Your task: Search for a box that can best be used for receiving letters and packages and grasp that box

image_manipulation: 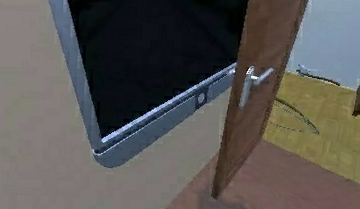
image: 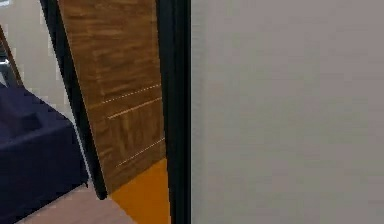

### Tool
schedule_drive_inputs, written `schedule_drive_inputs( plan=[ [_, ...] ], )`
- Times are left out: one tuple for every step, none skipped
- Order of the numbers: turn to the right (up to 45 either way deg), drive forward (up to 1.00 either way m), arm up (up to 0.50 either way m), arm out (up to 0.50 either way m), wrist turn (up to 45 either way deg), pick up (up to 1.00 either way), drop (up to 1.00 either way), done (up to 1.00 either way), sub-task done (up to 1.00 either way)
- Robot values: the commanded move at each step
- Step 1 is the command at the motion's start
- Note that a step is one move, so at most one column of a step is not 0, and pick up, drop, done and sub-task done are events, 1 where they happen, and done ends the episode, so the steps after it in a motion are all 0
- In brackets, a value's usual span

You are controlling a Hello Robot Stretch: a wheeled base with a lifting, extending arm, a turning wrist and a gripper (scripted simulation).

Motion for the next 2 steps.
schedule_drive_inputs(
  plan=[
    [0.0, 0.05, 0.00, 0.00, 0.0, 0.00, 0.00, 0.00, 0.00],
    [-36.0, 0.00, 0.00, 0.00, 0.0, 0.00, 0.00, 0.00, 0.00]
  ],
)
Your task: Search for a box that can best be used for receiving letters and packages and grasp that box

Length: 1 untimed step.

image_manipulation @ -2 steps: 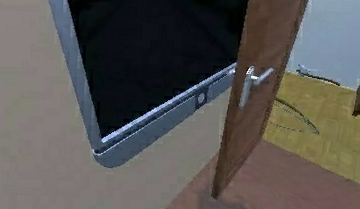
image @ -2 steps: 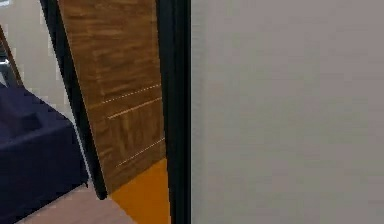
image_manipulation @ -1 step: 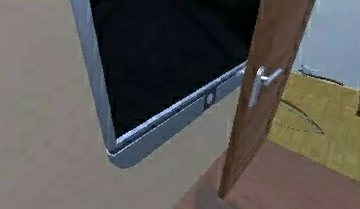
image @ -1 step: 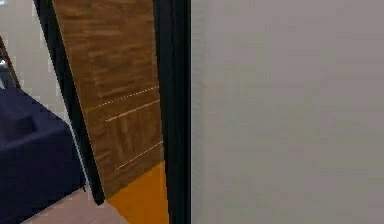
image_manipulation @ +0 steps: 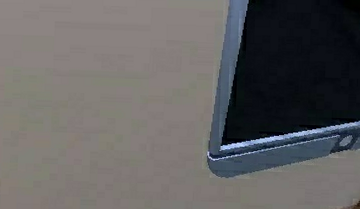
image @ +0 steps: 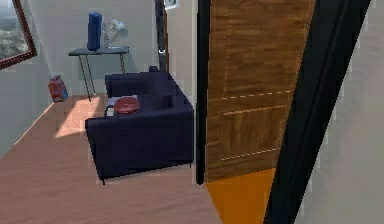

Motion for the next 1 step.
schedule_drive_inputs(
  plan=[
    [0.0, 0.75, 0.00, 0.00, 0.0, 0.00, 0.00, 0.00, 0.00]
  ],
)
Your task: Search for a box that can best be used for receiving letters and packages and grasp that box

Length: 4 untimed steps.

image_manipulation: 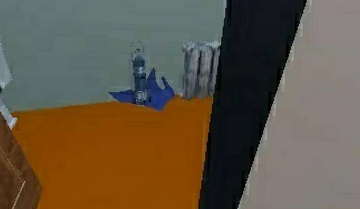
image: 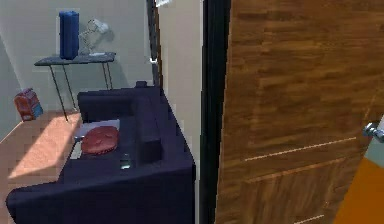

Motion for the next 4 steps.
schedule_drive_inputs(
  plan=[
    [-42.0, 0.00, 0.00, 0.00, 0.0, 0.00, 0.00, 0.00, 0.00],
    [0.0, 0.05, 0.00, 0.00, 0.0, 0.00, 0.00, 0.00, 0.00],
    [45.0, 0.00, 0.00, 0.00, 0.0, 0.00, 0.00, 0.00, 0.00],
    [45.0, 0.00, 0.00, 0.00, 0.0, 0.00, 0.00, 0.00, 0.00]
  ],
)
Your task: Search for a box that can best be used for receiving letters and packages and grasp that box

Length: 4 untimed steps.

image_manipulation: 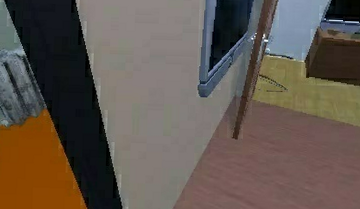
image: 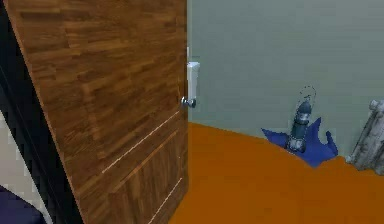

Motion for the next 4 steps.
schedule_drive_inputs(
  plan=[
    [12.0, 0.00, 0.00, 0.00, 0.0, 0.00, 0.00, 0.00, 0.00],
    [3.0, 0.00, 0.00, 0.00, 0.0, 0.00, 0.00, 0.00, 0.00],
    [0.0, 0.50, 0.00, 0.00, 0.0, 0.00, 0.00, 0.00, 0.00],
    [45.0, 0.00, 0.00, 0.00, 0.0, 0.00, 0.00, 0.00, 0.00]
  ],
)
